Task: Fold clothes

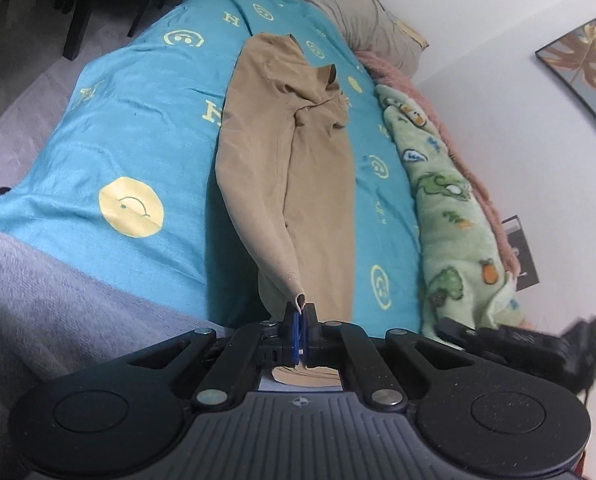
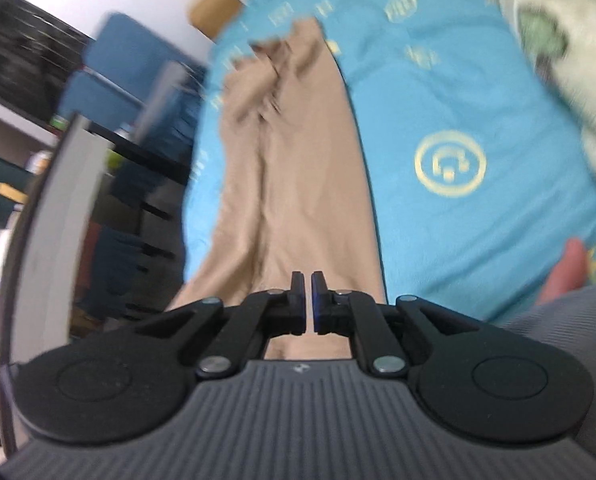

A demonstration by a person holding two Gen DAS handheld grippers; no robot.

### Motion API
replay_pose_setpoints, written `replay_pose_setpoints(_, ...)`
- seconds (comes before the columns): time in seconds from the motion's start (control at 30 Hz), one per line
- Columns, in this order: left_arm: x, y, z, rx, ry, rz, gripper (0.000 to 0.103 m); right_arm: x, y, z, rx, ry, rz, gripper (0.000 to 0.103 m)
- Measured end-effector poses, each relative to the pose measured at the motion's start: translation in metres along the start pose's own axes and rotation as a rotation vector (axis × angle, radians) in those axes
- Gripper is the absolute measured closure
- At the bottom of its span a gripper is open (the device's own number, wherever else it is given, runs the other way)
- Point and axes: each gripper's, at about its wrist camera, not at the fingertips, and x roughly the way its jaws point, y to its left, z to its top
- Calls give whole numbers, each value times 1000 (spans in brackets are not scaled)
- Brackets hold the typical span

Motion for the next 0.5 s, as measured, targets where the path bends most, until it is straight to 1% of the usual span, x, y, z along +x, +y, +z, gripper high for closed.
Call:
replay_pose_setpoints(0.03,1,0,0,1,7,7,102,14,0,2,16,35,-25,89)
replay_pose_setpoints(0.07,3,1,1,4,14,15,102,27,0,3,31,67,-50,67)
replay_pose_setpoints(0.1,4,1,1,9,22,28,102,38,-1,3,44,82,-73,36)
replay_pose_setpoints(0.13,6,2,1,15,30,41,102,46,-1,4,63,89,-93,26)
replay_pose_setpoints(0.17,9,3,1,21,37,54,102,52,-3,3,82,97,-99,21)
replay_pose_setpoints(0.2,11,4,0,25,43,64,102,59,-5,3,103,107,-105,24)
replay_pose_setpoints(0.27,14,6,0,28,55,72,102,72,-14,0,157,147,-121,24)
replay_pose_setpoints(0.3,15,8,0,28,61,73,102,79,-17,-2,162,178,-150,22)
replay_pose_setpoints(0.33,16,9,1,27,67,74,102,84,-18,-2,164,200,-159,22)
replay_pose_setpoints(0.37,17,10,2,25,73,75,102,87,-20,-2,167,220,-165,24)
replay_pose_setpoints(0.47,20,12,4,33,113,75,101,90,-24,-4,189,247,-156,24)
replay_pose_setpoints(0.5,21,12,5,33,127,74,97,91,-23,-5,187,254,-169,24)
